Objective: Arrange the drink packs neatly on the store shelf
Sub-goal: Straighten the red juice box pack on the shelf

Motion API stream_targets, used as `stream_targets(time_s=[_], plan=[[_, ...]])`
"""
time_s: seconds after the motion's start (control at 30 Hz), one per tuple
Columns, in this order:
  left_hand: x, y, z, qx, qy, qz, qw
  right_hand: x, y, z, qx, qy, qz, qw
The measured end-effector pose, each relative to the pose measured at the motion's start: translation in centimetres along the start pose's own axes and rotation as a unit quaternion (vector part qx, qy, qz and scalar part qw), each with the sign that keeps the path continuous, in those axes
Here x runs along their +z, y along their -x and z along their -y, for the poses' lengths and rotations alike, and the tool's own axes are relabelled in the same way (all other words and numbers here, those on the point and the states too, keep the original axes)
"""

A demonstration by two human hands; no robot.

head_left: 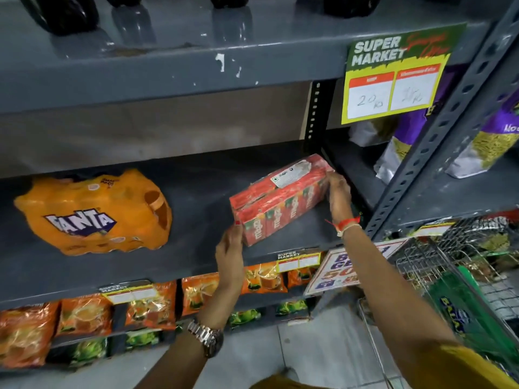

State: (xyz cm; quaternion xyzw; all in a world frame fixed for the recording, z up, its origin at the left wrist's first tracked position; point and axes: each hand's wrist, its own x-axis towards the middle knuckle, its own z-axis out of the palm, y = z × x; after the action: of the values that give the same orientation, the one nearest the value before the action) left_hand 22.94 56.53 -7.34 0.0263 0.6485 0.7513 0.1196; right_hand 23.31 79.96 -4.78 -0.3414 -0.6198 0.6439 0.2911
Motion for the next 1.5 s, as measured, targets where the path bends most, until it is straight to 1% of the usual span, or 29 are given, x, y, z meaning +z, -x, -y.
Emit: stream_targets(time_s=[0.1, 0.23, 0.33, 0.5, 0.6, 1.03, 1.23, 1.3, 1.33, 1.4, 1.47, 1.5], plan=[[-0.8, -2.2, -0.8, -0.027, -0.009, 0.039, 0.999, 0.1, 1.5, -0.1, -0.015, -0.067, -0.039, 0.997], [-1.3, -4.8, -2.0, -0.067, -0.039, 0.073, 0.994, -0.6, 3.8, -1.1, -0.027, -0.063, -0.097, 0.993], [-2.0, -5.1, -1.9, -0.061, -0.045, 0.084, 0.994, -1.3, 4.5, -1.4, -0.014, -0.072, -0.120, 0.990], [-2.8, -3.9, -1.4, -0.036, -0.039, 0.083, 0.995, -1.8, 5.8, -1.3, 0.014, -0.086, -0.125, 0.988], [-3.1, -3.1, -1.1, -0.031, -0.035, 0.078, 0.996, -2.1, 6.5, -1.5, 0.022, -0.104, -0.111, 0.988], [-3.4, -1.2, -0.1, -0.017, -0.016, 0.068, 0.997, -2.8, 8.0, -1.8, 0.015, -0.111, -0.090, 0.990], [-3.5, -1.0, -0.2, -0.006, -0.018, 0.079, 0.997, -2.8, 8.3, -1.4, 0.024, -0.105, -0.086, 0.990], [-3.7, -1.1, -0.3, -0.006, -0.024, 0.082, 0.996, -2.7, 8.6, -1.4, 0.023, -0.122, -0.084, 0.989], [-3.9, -1.0, -0.4, -0.005, -0.028, 0.082, 0.996, -2.5, 9.0, -1.5, 0.022, -0.136, -0.089, 0.986], [-4.3, -0.5, -0.5, 0.010, -0.030, 0.072, 0.997, -2.4, 10.0, -2.1, 0.017, -0.160, -0.138, 0.977], [-5.4, 0.1, -0.7, 0.045, -0.028, 0.027, 0.998, -1.5, 11.9, -2.9, 0.011, -0.168, -0.199, 0.965], [-6.3, 0.5, -0.9, 0.069, -0.026, -0.006, 0.997, -0.8, 13.1, -3.4, 0.011, -0.162, -0.214, 0.963]])
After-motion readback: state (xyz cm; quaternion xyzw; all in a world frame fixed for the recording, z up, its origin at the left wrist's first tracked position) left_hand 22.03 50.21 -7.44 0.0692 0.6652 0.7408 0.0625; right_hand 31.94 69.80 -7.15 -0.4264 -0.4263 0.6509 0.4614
